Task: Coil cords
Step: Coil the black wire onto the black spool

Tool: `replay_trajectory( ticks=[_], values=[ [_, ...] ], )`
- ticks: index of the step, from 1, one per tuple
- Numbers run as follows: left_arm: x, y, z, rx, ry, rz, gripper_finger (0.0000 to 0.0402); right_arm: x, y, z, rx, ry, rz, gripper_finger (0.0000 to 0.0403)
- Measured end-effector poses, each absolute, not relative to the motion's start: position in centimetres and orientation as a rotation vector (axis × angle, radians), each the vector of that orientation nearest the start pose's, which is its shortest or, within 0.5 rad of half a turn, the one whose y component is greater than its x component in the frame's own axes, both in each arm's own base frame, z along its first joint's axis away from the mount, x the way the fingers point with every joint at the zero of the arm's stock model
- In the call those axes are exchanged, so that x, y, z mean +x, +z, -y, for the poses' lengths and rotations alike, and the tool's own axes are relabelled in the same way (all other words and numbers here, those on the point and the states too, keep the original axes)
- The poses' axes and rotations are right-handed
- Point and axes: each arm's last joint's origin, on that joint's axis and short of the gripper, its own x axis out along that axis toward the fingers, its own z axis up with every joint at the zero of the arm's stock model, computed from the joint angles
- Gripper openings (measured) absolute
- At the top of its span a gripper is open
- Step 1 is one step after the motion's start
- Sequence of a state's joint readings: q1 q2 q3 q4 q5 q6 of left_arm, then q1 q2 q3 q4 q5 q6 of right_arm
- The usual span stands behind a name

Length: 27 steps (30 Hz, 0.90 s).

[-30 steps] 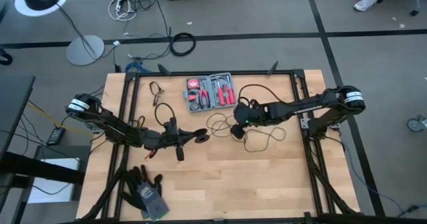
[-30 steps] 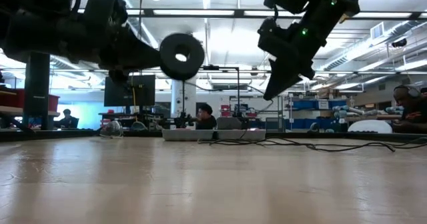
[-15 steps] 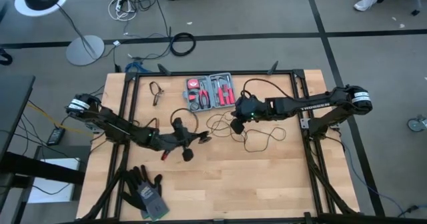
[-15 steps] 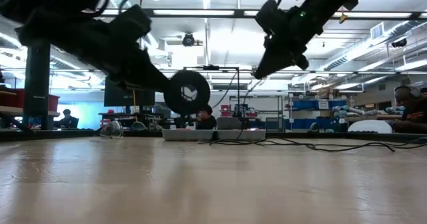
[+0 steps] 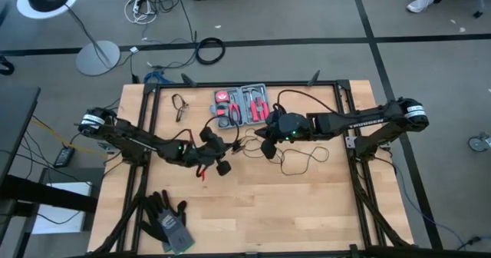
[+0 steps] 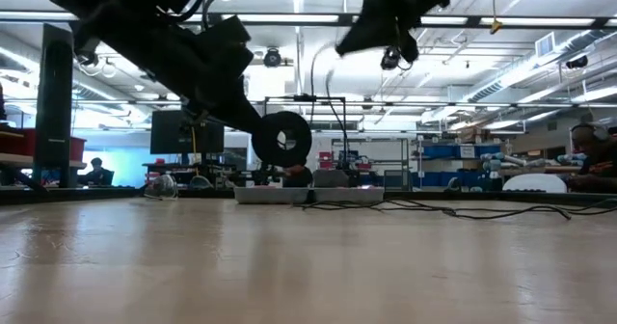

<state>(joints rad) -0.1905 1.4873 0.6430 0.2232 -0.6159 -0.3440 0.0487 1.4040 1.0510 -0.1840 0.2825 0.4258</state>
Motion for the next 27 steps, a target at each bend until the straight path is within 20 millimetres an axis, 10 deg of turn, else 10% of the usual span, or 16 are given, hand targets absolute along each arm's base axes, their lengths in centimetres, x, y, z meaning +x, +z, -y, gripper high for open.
replay_trajectory(
  ticks=[8, 27],
  values=[
    [28.3, 17.4, 3.6, -0.103, 0.553, -0.413, 0.0, 31.4, 28.7, -1.5, 0.333, -0.299, -0.467, 0.0],
    [28.8, 18.4, 3.2, -0.152, 0.58, -0.292, 0.0, 37.0, 19.8, -3.3, 0.348, -0.184, -0.619, 0.0]
  ],
)
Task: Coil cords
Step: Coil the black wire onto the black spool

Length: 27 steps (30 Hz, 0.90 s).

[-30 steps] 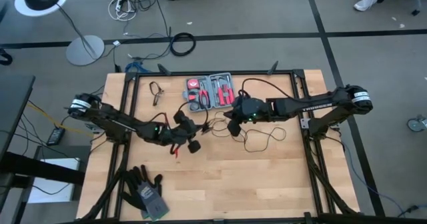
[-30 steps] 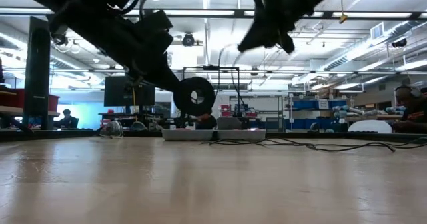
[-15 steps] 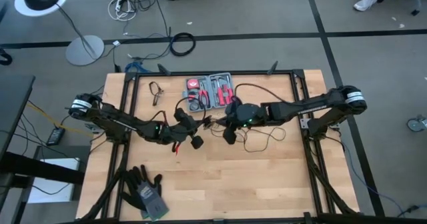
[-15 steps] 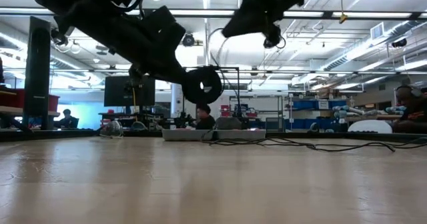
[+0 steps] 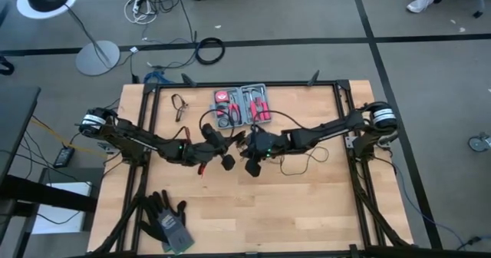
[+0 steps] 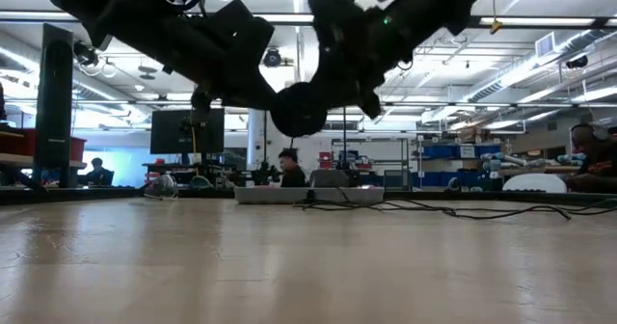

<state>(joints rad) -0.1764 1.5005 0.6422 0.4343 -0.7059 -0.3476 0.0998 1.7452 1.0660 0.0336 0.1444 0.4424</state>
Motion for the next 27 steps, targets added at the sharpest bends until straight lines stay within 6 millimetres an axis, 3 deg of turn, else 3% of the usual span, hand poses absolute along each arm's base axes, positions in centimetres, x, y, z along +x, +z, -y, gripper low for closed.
replay_trajectory(
  ticks=[6, 12, 16, 22, 27],
  values=[
    [28.8, 19.0, 3.3, -0.153, 0.583, -0.24, 0.0, 37.4, 17.2, -4.2, 0.319, -0.204, -0.689, 0.0],
    [28.1, 19.6, 3.9, -0.194, 0.551, -0.146, 0.0, 36.6, 16.0, -5.3, 0.229, -0.323, -0.679, 0.0],
    [26.5, 18.5, 3.9, -0.249, 0.533, -0.069, 0.0, 36.0, 15.3, -5.9, 0.236, -0.311, -0.647, 0.0001],
    [23.6, 16.6, 3.6, -0.397, 0.457, 0.052, 0.0, 35.5, 14.2, -6.5, 0.281, -0.159, -0.451, 0.0001],
    [22.8, 16.1, 3.7, -0.411, 0.438, 0.068, 0.0, 35.8, 12.3, -4.2, 0.316, -0.112, -0.418, 0.0001]
  ],
)
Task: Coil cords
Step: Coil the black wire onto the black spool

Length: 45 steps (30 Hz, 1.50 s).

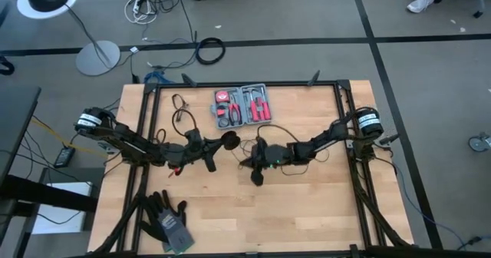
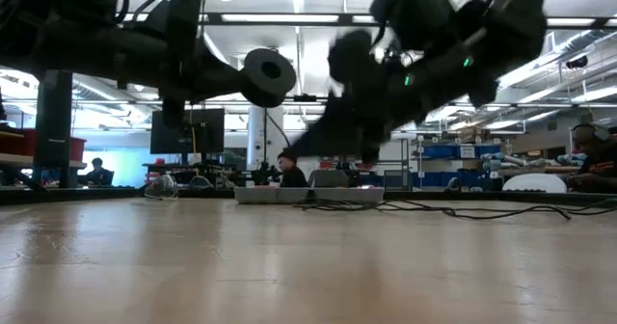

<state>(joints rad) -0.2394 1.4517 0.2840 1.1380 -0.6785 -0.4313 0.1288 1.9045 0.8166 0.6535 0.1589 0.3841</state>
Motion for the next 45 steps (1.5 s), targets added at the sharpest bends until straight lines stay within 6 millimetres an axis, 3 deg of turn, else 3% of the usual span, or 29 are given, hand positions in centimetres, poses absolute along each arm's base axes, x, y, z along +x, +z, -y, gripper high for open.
replay_trajectory(
  ticks=[5, 13, 19, 28, 45],
  values=[
    [22.8, 16.1, 3.8, -0.407, 0.434, 0.063, 0.0, 36.1, 11.6, -2.3, 0.368, -0.111, -0.44, 0.0015],
    [22.8, 16.1, 3.8, -0.403, 0.437, 0.067, 0.0, 35.9, 11.4, -2.5, 0.363, -0.043, -0.494, 0.0072],
    [22.8, 16.5, 3.8, -0.396, 0.432, 0.097, 0.0, 35.8, 11.3, -3.5, 0.403, 0.032, -0.528, 0.0082],
    [22.8, 17.0, 3.8, -0.413, 0.415, 0.14, 0.0, 35.8, 11.9, -5.1, 0.0, -0.196, -0.403, 0.0075],
    [23.0, 18.6, 4.0, -0.442, 0.333, 0.262, 0.0, 36.1, 11.6, -2.1, -0.14, -0.195, -0.459, 0.0068]
  ],
)
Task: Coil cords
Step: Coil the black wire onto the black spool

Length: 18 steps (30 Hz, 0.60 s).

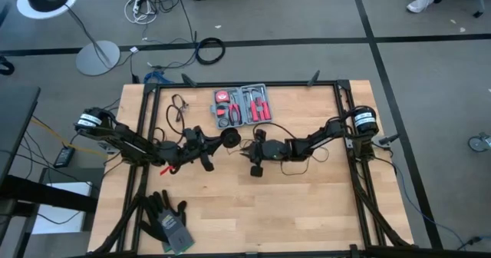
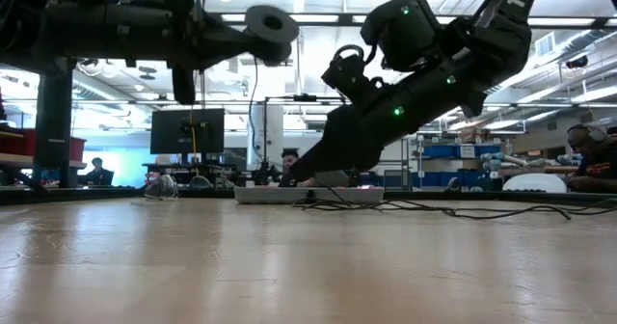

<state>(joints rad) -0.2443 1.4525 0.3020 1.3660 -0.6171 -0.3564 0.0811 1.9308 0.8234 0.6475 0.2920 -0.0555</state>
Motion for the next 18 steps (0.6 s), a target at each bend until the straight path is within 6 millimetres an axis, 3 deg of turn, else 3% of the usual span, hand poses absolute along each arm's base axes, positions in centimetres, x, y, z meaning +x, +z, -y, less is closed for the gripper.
replay_trajectory(
  ticks=[8, 13, 18],
  values=[
    [23.2, 18.86, 4.11, -0.432, 0.311, 0.267, 0.0, 36.05, 11.38, -1.44, -0.102, -0.223, -0.48, 0.005],
    [23.21, 18.82, 4.11, -0.43, 0.312, 0.262, 0.0, 35.86, 11.04, -1.42, -0.029, -0.243, -0.511, 0.0008],
    [23.16, 18.29, 4.12, -0.39, 0.315, 0.216, 0.0, 35.19, 10.68, -1.38, 0.095, -0.292, -0.596, 0.0004]
  ],
)
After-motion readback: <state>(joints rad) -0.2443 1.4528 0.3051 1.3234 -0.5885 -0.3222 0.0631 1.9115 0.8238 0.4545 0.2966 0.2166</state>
